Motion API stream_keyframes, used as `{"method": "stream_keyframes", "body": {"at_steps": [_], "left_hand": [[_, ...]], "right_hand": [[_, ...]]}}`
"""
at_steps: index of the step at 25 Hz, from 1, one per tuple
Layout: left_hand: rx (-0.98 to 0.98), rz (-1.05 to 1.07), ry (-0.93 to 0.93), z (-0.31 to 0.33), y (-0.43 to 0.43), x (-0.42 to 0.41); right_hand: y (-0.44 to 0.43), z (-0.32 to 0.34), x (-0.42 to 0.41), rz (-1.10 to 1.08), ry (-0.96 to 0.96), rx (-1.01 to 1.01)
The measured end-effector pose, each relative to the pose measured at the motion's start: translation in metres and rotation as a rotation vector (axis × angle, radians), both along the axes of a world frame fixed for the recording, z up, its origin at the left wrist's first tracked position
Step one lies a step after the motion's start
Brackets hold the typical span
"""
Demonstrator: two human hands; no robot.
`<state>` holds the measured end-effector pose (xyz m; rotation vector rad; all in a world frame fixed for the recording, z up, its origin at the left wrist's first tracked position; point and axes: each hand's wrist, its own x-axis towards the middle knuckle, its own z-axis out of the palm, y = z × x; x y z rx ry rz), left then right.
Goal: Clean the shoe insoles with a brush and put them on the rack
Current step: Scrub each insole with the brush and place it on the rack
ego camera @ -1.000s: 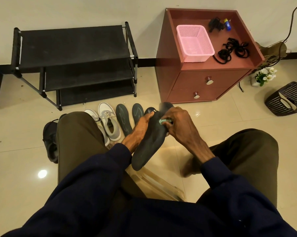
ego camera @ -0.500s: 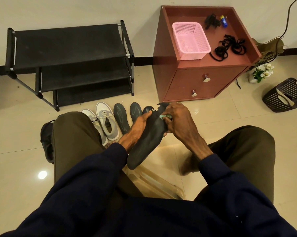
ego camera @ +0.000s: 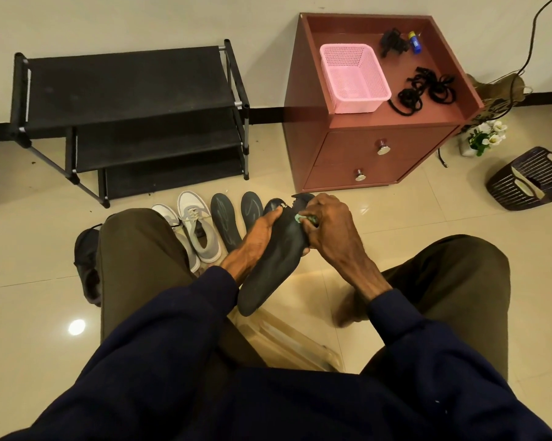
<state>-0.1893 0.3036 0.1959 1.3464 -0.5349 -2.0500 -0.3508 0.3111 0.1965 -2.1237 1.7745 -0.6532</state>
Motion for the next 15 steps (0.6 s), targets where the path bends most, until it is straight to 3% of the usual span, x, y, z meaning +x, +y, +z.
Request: {"method": "stream_keyframes", "body": {"at_steps": [4, 9, 13, 15], "left_hand": [[-0.004, 0.063, 0.039, -0.005, -0.001, 0.000], [0.039, -0.013, 0.026, 0.006, 0.003, -0.005], [0.004, 0.012, 0.053, -0.004, 0.001, -0.001], [0.002, 0.021, 0.049, -0.005, 0.000, -0.002]], "right_hand": [[0.011, 0.010, 0.012, 0.247, -0.065, 0.149], [-0.002, 0.003, -0.002, -0.018, 0.055, 0.031], [0.010, 0.010, 0.010, 0.219, -0.054, 0.140], [0.006, 0.010, 0.010, 0.209, -0.039, 0.136]]}}
